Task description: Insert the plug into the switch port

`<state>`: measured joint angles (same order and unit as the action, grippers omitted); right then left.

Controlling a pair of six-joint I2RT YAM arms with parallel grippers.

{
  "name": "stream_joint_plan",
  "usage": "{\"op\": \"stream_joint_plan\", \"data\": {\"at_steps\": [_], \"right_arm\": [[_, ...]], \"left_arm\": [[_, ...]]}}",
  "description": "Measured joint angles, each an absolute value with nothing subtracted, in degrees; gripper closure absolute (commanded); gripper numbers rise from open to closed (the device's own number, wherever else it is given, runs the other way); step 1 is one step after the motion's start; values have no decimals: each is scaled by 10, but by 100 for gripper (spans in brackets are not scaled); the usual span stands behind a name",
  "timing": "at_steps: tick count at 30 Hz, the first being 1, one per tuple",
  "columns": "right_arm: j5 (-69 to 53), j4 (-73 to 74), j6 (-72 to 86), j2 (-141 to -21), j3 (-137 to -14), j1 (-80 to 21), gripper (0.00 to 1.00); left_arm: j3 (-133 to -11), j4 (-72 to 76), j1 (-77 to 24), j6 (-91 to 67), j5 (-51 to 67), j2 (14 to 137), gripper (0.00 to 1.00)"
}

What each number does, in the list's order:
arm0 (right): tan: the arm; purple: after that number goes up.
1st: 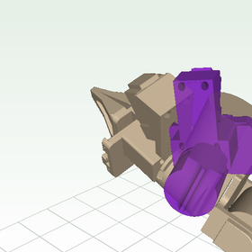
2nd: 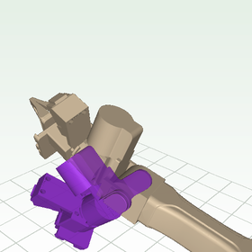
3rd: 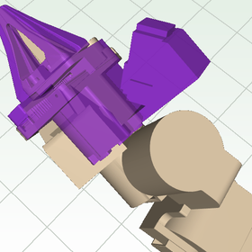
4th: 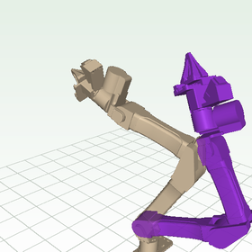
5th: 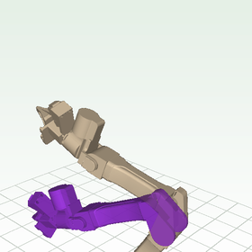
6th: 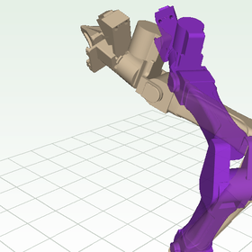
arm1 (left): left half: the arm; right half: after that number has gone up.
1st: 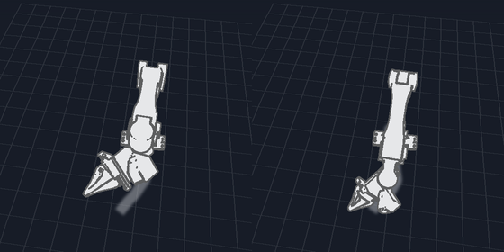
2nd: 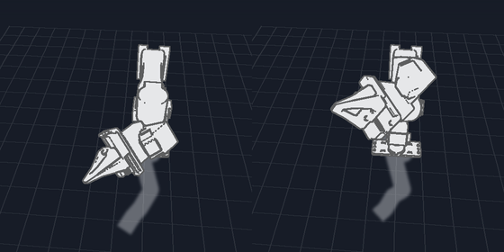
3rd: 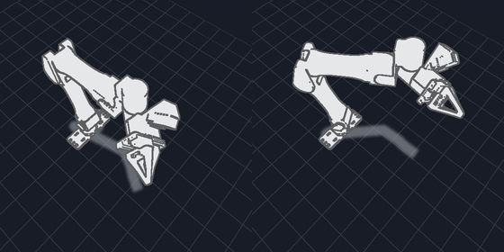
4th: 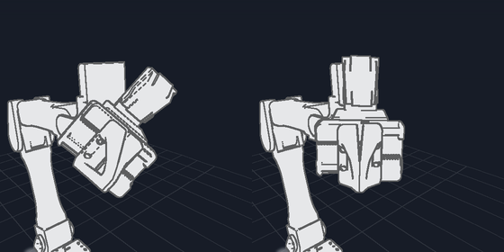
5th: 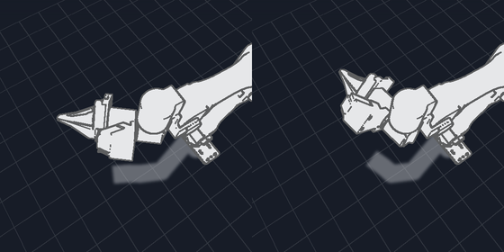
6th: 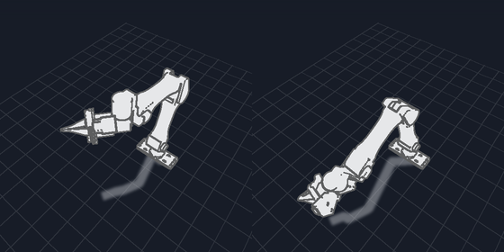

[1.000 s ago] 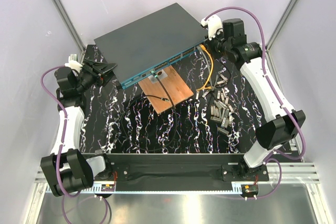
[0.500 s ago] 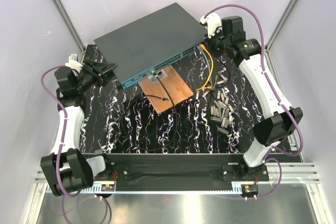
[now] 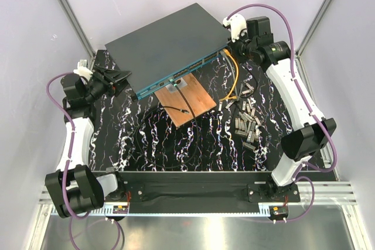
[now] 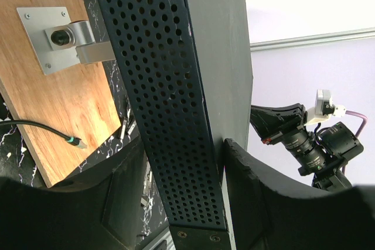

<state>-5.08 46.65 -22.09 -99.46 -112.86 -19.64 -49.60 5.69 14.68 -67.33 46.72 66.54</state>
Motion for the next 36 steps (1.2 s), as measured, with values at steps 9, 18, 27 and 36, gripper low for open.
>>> {"op": "stream_joint_plan", "data": {"at_steps": [9, 18, 27, 36], "right_arm": [[-51, 435, -232, -977, -1103, -199, 68], [-72, 403, -232, -921, -1058, -167, 62], [-113, 419, -210, -848, -1018, -143, 29], [-165, 461, -159, -770, -984, -82, 5]], "left_arm": [[-521, 17, 147, -646, 467, 665, 57], [-540, -23, 155, -609, 470, 666, 36], [-543, -13, 177, -561, 463, 662, 2], [-594, -113, 246, -495, 475, 635, 1]]}}
